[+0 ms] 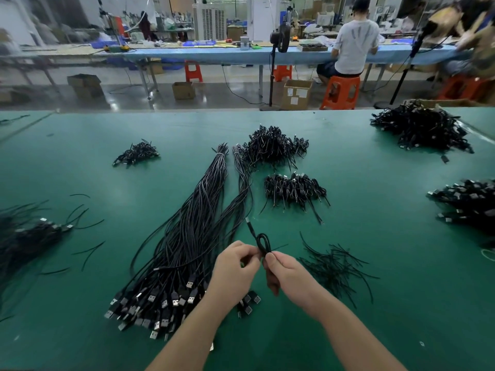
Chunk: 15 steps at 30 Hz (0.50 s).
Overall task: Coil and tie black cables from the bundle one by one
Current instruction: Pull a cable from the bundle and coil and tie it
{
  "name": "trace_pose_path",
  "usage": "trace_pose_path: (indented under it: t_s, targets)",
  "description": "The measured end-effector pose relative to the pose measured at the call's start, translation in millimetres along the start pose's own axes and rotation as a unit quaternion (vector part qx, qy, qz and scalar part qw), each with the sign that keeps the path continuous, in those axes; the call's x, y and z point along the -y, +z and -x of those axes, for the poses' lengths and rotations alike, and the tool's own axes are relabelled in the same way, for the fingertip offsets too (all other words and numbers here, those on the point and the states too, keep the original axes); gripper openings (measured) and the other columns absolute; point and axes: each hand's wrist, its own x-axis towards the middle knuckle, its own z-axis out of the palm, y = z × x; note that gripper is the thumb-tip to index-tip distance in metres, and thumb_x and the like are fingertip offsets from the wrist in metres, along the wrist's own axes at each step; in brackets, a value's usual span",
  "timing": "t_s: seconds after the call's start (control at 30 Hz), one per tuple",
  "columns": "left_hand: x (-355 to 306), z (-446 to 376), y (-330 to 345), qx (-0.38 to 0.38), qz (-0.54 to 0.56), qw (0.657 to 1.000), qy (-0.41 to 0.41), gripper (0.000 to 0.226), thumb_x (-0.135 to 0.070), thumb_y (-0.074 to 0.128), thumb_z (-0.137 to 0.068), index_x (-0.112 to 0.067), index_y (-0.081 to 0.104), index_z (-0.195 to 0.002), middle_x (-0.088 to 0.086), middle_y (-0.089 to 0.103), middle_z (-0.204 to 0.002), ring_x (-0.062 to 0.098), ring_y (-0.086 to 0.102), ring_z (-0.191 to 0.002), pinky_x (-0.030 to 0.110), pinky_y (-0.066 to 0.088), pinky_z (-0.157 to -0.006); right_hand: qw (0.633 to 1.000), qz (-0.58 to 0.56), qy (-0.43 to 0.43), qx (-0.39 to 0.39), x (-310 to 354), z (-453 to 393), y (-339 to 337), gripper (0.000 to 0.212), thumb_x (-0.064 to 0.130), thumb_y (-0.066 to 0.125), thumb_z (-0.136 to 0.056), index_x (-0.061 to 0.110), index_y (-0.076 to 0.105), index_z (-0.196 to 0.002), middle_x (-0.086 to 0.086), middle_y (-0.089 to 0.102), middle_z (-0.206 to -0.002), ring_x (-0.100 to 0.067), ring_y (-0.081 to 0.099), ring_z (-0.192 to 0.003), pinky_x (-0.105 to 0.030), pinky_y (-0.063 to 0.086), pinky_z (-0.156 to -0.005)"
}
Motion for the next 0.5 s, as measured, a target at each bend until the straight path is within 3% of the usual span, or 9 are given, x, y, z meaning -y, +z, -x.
trace_pose_path:
  t_s: [0.2, 0.33, 0.5]
  targets:
    - [1.3, 6.1, -5.1, -0.003, -0.067, 0.996, 0.063, 0.021, -0.009, 0.061, -0.095, -0.022, 0.068, -0.080, -0.011, 0.054, -0.083, 0.004, 0.054, -0.072, 0.011, 0.039, -0.065, 0.999, -0.006, 0.028, 0.039, 8.4, 3.4, -3.3, 0.030, 0.024, 0.035, -0.109, 0.009, 0.050, -0.088, 0.001, 0.040, -0.052, -0.021, 0.049, -0.049, -0.027, 0.042, -0.051]
    - [4.6, 8.7, -5.8, -0.006, -0.134, 0.986, 0.100, 0.012, -0.014, 0.058, -0.098, -0.012, 0.070, -0.096, -0.015, 0.050, -0.088, 0.006, 0.054, -0.076, 0.025, 0.047, -0.071, 0.998, 0.047, 0.035, 0.024, 10.2, 3.1, -0.2, 0.031, 0.026, 0.034, -0.108, 0.012, 0.050, -0.086, 0.004, 0.045, -0.050, -0.022, 0.051, -0.051, -0.032, 0.040, -0.059]
    - [0.9, 7.9, -5.7, -0.004, -0.154, 0.982, 0.113, 0.014, -0.013, 0.056, -0.099, -0.008, 0.069, -0.099, -0.008, 0.051, -0.091, 0.013, 0.054, -0.077, 0.034, 0.049, -0.073, 0.998, 0.018, 0.051, 0.012, 7.1, 2.0, 4.6, 0.028, 0.027, 0.037, -0.108, 0.013, 0.040, -0.084, 0.009, 0.042, -0.052, -0.014, 0.044, -0.046, -0.028, 0.037, -0.050]
